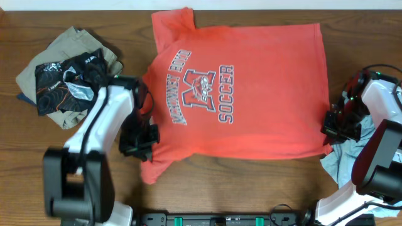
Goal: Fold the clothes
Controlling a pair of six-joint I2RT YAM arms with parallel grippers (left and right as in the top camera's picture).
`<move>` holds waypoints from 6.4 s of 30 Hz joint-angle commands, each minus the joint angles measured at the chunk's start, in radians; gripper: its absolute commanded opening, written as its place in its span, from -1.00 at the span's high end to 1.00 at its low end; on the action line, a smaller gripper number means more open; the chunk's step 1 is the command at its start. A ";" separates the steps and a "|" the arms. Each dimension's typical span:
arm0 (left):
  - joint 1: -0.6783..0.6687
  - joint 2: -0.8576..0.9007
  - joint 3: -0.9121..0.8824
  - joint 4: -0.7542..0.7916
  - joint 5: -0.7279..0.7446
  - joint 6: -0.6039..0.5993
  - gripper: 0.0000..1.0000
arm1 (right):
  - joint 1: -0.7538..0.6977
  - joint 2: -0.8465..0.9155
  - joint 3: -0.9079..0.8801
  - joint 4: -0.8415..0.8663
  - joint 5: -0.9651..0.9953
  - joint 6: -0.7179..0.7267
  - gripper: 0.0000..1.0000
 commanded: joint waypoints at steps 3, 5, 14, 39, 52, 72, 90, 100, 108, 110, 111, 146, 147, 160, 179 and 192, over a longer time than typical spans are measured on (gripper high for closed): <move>0.002 -0.204 -0.027 -0.044 -0.074 -0.111 0.88 | -0.019 -0.090 -0.007 -0.025 0.056 0.010 0.97; 0.002 -0.266 -0.027 -0.053 -0.074 -0.118 0.88 | -0.021 -0.122 -0.007 -0.037 0.058 0.018 0.97; 0.053 -0.369 -0.027 0.107 -0.137 -0.168 0.88 | -0.019 -0.194 -0.007 0.080 -0.010 0.019 0.97; 0.144 -0.117 -0.027 0.814 -0.039 -0.174 -0.03 | 0.034 -0.164 -0.007 0.670 -0.145 0.099 -0.39; 0.146 -0.101 -0.065 0.533 -0.136 -0.155 -0.47 | 0.034 -0.161 -0.105 0.571 -0.020 0.068 -0.21; 0.146 -0.097 -0.353 0.939 -0.191 -0.155 0.10 | 0.032 -0.161 -0.457 0.905 0.046 0.081 0.98; 0.202 -0.100 -0.352 0.663 -0.562 -0.274 0.88 | 0.032 -0.161 -0.457 0.738 0.261 0.148 0.98; 0.217 -0.109 -0.329 0.650 -0.490 -0.241 0.74 | 0.033 -0.161 -0.414 0.676 0.193 0.148 0.85; 0.217 -0.202 -0.244 0.546 -0.393 -0.230 0.70 | 0.032 -0.163 -0.243 0.493 0.193 0.148 0.57; 0.214 -0.246 -0.230 0.538 -0.309 -0.198 0.56 | 0.032 -0.163 -0.192 0.452 0.192 0.148 0.54; 0.211 -0.266 -0.229 0.539 -0.278 -0.190 0.49 | 0.032 -0.163 -0.172 0.440 0.190 0.148 0.51; -0.024 -0.348 -0.229 0.539 -0.195 -0.184 0.32 | -0.251 0.043 -0.128 0.672 0.093 0.177 0.70; -0.024 -0.348 -0.229 0.540 -0.195 -0.184 0.31 | -0.259 0.039 -0.115 0.675 -0.015 0.133 0.64; -0.024 -0.348 -0.229 0.539 -0.195 -0.185 0.17 | -0.023 -0.072 0.012 0.521 -0.422 -0.369 -0.16; -0.024 -0.348 -0.229 0.532 -0.187 -0.188 0.15 | 0.215 -0.053 -0.099 0.572 -0.039 -0.238 0.00; -0.024 -0.348 -0.229 0.527 -0.187 -0.188 0.15 | 0.217 -0.053 -0.156 0.603 -0.065 -0.223 0.13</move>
